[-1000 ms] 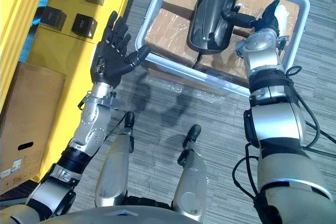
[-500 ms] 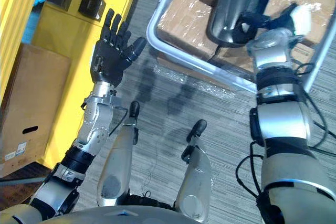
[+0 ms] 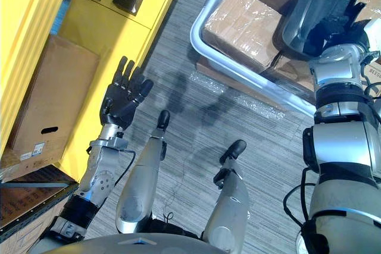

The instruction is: Walk over and take three plastic housings, then place them on the shelf

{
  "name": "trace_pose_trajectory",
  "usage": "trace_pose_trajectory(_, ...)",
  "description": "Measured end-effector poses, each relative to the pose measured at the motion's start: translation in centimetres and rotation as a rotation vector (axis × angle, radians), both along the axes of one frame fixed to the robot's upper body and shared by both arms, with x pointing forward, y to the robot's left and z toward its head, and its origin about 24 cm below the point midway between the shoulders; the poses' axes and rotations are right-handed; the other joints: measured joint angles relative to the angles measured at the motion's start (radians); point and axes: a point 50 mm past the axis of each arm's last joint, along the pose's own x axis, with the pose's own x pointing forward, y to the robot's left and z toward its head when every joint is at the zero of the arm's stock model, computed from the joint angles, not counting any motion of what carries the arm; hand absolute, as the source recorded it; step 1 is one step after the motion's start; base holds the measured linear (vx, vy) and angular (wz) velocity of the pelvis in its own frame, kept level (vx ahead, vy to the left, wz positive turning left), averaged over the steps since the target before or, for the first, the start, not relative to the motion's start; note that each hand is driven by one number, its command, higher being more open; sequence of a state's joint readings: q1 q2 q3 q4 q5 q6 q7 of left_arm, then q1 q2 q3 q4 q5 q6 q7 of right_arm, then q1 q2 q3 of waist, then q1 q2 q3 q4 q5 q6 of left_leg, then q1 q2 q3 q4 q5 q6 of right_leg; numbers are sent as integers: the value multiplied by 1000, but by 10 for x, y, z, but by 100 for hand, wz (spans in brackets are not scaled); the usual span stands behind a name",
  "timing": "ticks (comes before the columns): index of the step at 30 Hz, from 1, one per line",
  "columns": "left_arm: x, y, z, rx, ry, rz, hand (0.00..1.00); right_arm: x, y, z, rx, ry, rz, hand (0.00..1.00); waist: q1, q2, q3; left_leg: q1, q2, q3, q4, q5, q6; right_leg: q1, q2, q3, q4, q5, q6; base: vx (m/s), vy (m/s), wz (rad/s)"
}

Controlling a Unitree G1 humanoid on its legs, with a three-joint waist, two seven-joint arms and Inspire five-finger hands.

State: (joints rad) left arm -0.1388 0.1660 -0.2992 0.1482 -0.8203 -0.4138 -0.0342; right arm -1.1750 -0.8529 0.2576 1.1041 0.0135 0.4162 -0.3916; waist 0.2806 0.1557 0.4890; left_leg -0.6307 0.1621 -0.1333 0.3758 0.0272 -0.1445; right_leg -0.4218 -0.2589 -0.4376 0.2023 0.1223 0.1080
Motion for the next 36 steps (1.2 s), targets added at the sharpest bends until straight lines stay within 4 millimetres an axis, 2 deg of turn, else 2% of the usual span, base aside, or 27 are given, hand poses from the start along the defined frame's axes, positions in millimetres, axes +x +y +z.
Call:
trace_pose_trajectory(2,-3,1,-3,1,12,1,100,0,-2,-4,12,18,5,0,2,0,0,15,-3,-5,0,-1,2,25,1,-9,-14,0,0,-15,2,11)
trace_pose_trajectory(6,-12,6,-12,8,43,12,100,-6,-12,-26,46,90,-17,0,12,0,0,26,-11,-8,-8,-4,13,45,-1,-13,-34,3,1,-16,10,6)
trace_pose_trajectory(9,-19,11,-20,25,75,23,100,-11,-18,-40,46,114,-24,0,12,0,0,54,-13,-7,-16,1,7,79,0,-18,-51,11,9,9,3,3)
trace_pose_trajectory(17,-30,14,-23,77,72,24,100,-11,-18,-37,-28,42,-19,0,-13,-6,3,126,-2,4,-57,7,2,149,20,-19,-105,27,5,15,-9,-2)
trace_pose_trajectory(20,-32,13,-12,141,12,15,100,-10,-16,-34,-65,12,-19,0,-32,-22,7,170,9,18,-87,12,-4,177,31,-7,-119,28,4,38,-38,-11)
trace_pose_trajectory(22,-32,13,-3,202,-36,4,100,-5,-8,-24,-114,-32,6,0,-50,-43,6,194,21,35,-105,15,-8,182,37,7,-121,27,1,39,-42,-20)
trace_pose_trajectory(24,-28,12,5,250,-73,-4,100,-1,0,-14,-155,-90,36,0,-70,-62,8,218,28,48,-121,19,-11,187,42,21,-122,27,-1,32,-36,-25)
trace_pose_trajectory(28,-5,5,27,322,-121,-70,100,6,18,7,-271,-176,105,0,-103,-101,4,268,45,89,-153,24,-16,198,55,58,-135,33,-9,25,-37,-25)
trace_pose_trajectory(31,20,-6,37,393,-116,-133,100,13,33,18,-356,-202,149,0,-127,-114,5,290,48,112,-184,40,-17,195,55,71,-140,37,-13,-4,-26,-15)
trace_pose_trajectory(36,54,-15,32,416,41,-232,100,24,63,32,-459,-247,256,0,-155,-118,4,295,54,143,-210,51,-18,170,61,101,-151,52,-15,8,-23,-18)
